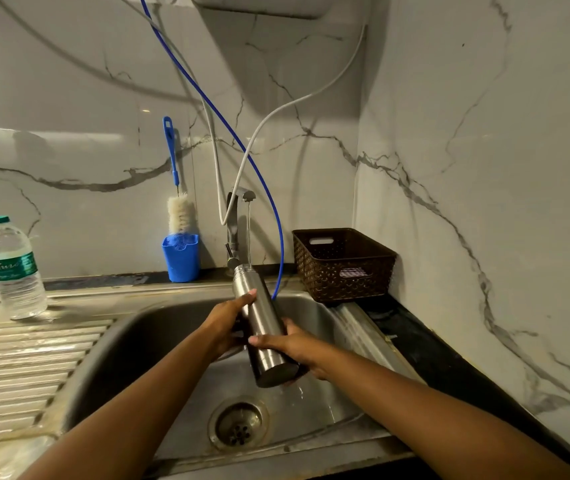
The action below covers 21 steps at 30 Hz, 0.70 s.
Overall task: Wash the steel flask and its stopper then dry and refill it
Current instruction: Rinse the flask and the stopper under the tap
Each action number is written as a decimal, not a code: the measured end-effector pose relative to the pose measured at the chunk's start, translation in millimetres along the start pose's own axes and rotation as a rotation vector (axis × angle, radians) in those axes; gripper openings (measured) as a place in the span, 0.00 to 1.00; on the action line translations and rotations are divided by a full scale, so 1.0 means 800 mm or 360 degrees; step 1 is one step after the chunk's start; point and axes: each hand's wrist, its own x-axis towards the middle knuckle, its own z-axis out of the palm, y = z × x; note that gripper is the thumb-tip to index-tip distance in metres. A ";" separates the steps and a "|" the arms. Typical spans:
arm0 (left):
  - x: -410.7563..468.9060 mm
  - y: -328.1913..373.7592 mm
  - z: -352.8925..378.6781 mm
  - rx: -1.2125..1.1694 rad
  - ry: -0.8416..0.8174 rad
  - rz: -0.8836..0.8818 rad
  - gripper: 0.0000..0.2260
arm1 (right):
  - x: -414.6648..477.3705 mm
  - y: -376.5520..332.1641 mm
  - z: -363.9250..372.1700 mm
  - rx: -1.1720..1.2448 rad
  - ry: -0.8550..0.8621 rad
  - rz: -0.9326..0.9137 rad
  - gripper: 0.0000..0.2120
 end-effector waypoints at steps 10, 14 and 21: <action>0.000 -0.002 -0.006 -0.0125 -0.0024 -0.0052 0.30 | 0.001 0.000 -0.017 0.0343 -0.0339 0.0147 0.27; 0.000 -0.003 -0.001 0.0022 -0.0057 -0.0027 0.29 | 0.003 0.004 -0.007 0.0066 -0.0070 -0.0045 0.37; -0.001 0.003 -0.005 -0.0053 0.0020 0.0037 0.30 | 0.015 0.007 -0.005 -0.0331 0.0239 -0.0373 0.39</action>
